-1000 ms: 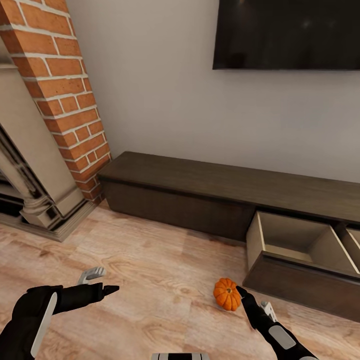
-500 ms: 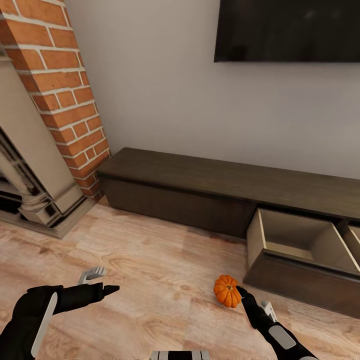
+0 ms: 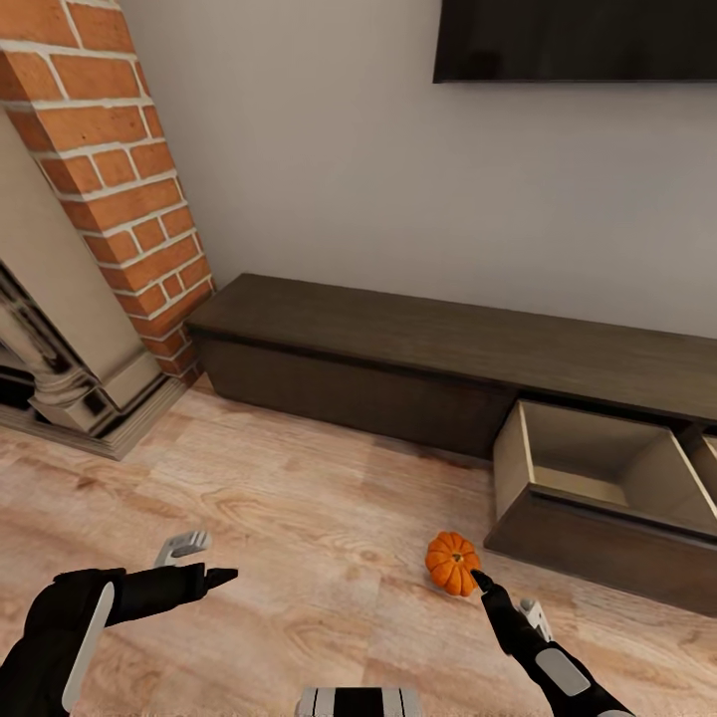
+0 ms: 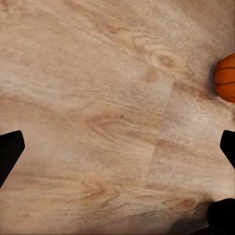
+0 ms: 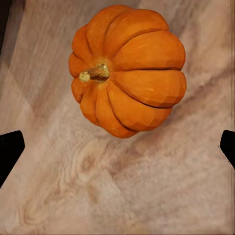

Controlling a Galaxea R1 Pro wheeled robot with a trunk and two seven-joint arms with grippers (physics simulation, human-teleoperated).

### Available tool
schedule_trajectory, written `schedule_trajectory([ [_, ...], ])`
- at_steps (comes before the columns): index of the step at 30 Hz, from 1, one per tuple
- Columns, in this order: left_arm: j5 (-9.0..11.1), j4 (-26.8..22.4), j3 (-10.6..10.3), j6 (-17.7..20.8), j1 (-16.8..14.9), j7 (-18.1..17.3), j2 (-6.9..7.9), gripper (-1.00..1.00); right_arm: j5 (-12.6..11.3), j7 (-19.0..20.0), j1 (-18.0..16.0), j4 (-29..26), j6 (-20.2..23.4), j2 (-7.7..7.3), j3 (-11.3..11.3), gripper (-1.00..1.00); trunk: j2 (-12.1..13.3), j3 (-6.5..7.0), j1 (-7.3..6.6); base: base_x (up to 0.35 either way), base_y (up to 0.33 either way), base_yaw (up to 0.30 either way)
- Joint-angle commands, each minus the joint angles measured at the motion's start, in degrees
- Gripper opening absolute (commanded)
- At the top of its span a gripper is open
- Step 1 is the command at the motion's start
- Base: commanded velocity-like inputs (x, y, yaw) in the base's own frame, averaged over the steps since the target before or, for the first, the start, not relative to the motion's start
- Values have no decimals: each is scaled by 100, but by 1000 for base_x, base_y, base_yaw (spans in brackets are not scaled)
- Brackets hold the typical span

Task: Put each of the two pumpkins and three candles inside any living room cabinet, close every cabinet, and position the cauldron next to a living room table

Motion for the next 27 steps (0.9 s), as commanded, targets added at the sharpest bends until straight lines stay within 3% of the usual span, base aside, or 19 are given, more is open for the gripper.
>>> schedule_trajectory([
  [1,2,0,-1,1,0,-1,0,100,-1,3,-2,0,0,0,0,100,-2,-23,2,0,0,0],
  [8,6,0,-2,1,0,-1,-5,100,6,45,1,0,5,-17,2,100,-6,-89,10,0,0,0],
  [17,9,0,-2,1,0,-3,-8,100,7,115,13,0,-1,-40,-1,100,-18,-289,33,0,0,0],
  [23,9,0,-8,1,0,-2,-14,100,-5,767,28,0,0,-52,-15,100,-20,-333,38,0,0,0],
  [27,10,0,-10,1,0,1,-22,100,-14,936,36,0,0,-53,-35,100,-26,-422,49,0,0,0],
])
